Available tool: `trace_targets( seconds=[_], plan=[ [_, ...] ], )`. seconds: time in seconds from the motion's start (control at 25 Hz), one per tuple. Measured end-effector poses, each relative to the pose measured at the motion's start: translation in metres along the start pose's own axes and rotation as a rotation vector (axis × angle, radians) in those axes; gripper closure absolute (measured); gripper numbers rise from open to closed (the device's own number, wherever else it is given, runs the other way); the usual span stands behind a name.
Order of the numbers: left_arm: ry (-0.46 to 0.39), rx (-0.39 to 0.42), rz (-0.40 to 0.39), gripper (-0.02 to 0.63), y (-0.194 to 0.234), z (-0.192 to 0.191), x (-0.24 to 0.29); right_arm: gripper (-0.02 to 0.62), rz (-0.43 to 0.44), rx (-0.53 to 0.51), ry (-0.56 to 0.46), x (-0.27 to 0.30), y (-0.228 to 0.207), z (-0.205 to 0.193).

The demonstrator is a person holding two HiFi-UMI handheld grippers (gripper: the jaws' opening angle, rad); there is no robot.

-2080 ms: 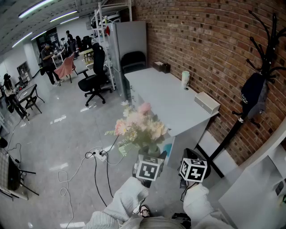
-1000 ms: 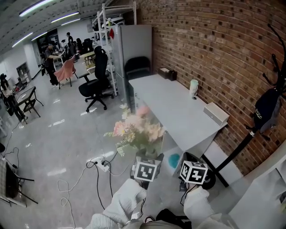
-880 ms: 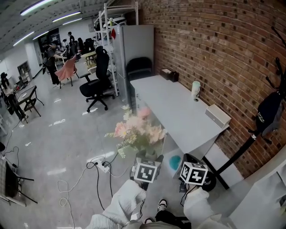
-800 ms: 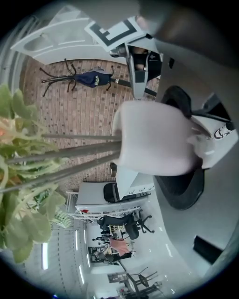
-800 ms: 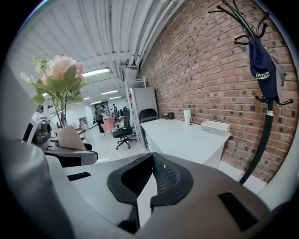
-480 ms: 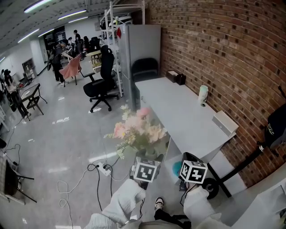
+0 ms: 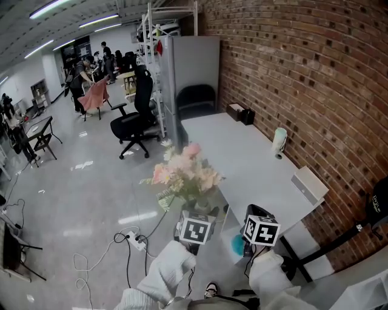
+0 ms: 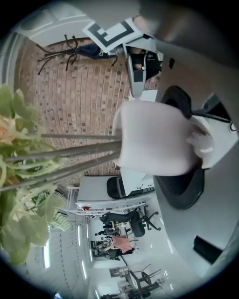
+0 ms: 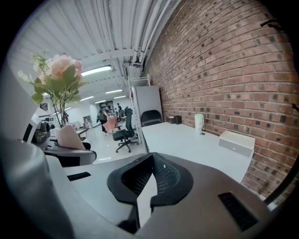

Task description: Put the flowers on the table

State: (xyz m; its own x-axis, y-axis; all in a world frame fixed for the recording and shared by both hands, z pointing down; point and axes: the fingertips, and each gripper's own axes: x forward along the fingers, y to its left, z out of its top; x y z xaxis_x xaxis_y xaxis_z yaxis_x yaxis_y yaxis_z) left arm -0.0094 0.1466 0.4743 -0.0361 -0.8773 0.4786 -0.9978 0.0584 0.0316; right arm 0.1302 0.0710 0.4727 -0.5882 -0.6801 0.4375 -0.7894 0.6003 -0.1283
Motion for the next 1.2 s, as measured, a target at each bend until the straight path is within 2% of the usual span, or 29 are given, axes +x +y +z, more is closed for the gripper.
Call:
trace_targets(
  seconds=[0.28,0.64,0.96,1.2],
  plan=[
    [-0.004,-0.008,0.011,0.314,0.016,0.030,0.063,0.572,-0.009,-0.006,0.012,0.056,-0.029,0.028],
    [-0.008,0.003,-0.027,0.315,0.024,0.061,0.132,0.572,-0.030,0.009,0.025,0.108,-0.063,0.045],
    [0.019,0.002,-0.087,0.314,0.040,0.073,0.193,0.572,-0.092,0.030,0.068,0.153,-0.087,0.045],
    [0.036,0.037,-0.154,0.315,0.063,0.097,0.246,0.572,-0.157,0.080,0.066,0.204,-0.098,0.065]
  ],
)
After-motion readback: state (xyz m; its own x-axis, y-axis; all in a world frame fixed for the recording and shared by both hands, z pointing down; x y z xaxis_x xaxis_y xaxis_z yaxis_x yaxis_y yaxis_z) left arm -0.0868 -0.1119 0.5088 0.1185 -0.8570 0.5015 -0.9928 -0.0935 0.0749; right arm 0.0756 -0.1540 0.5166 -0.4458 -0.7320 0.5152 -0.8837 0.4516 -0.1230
